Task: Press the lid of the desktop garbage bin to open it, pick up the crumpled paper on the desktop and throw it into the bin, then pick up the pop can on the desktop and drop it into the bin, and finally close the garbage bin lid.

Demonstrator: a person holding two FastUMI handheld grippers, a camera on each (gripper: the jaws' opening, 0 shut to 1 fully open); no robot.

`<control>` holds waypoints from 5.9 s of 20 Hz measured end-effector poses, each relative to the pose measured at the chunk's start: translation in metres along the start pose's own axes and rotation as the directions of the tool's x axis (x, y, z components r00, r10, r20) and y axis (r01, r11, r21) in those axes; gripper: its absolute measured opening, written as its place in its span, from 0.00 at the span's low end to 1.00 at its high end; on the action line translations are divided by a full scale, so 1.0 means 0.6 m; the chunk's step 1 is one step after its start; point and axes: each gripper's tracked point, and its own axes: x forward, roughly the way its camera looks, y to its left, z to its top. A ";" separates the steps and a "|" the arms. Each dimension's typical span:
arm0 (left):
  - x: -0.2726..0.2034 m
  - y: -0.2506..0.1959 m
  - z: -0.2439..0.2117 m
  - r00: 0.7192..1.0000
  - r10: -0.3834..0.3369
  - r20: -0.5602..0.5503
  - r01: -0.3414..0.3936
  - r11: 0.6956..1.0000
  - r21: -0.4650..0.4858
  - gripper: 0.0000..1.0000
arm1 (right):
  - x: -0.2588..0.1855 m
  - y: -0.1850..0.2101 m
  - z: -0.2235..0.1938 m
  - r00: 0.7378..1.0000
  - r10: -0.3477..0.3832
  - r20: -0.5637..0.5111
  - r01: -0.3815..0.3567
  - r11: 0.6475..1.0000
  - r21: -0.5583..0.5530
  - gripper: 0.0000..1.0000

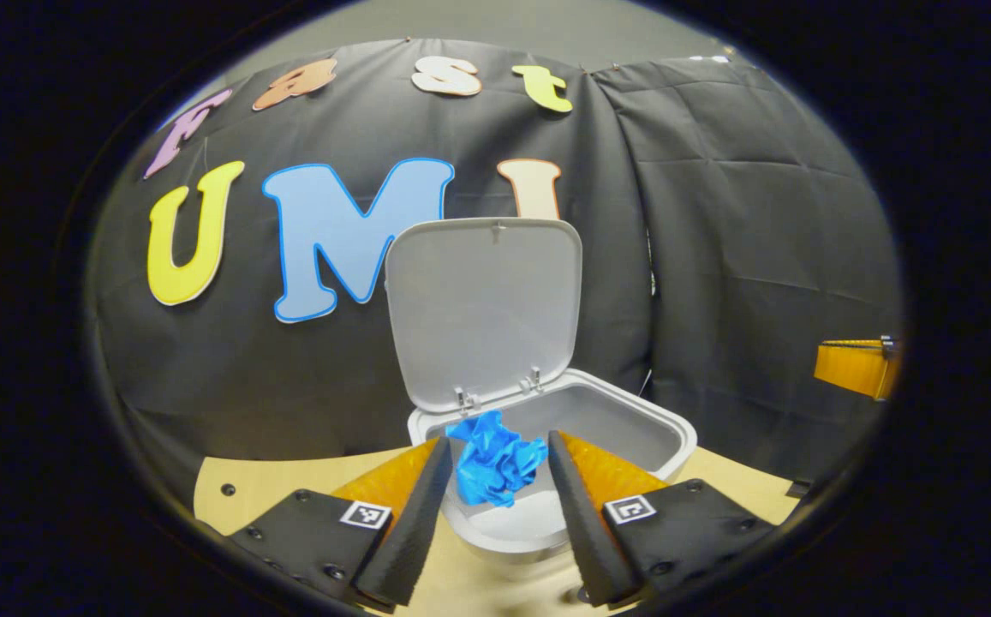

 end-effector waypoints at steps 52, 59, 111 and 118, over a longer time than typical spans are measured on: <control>-0.280 0.321 -0.067 0.880 0.470 -0.066 -0.474 0.867 -0.154 0.88 | 0.045 0.246 -0.491 0.714 0.280 -0.642 -0.443 0.890 -0.105 0.99; -0.268 0.315 -0.069 0.890 0.451 -0.068 -0.456 0.875 -0.161 0.91 | 0.042 0.244 -0.490 0.709 0.290 -0.643 -0.442 0.893 -0.084 0.85; -0.218 0.286 -0.075 0.907 0.414 -0.075 -0.421 0.888 -0.186 0.94 | 0.198 0.236 -0.092 0.895 0.329 -0.302 -0.350 0.937 -0.014 0.84; -0.224 0.290 -0.083 0.907 0.413 -0.080 -0.420 0.884 -0.206 0.94 | 0.216 0.253 -0.104 0.893 0.315 -0.320 -0.343 0.939 -0.033 0.85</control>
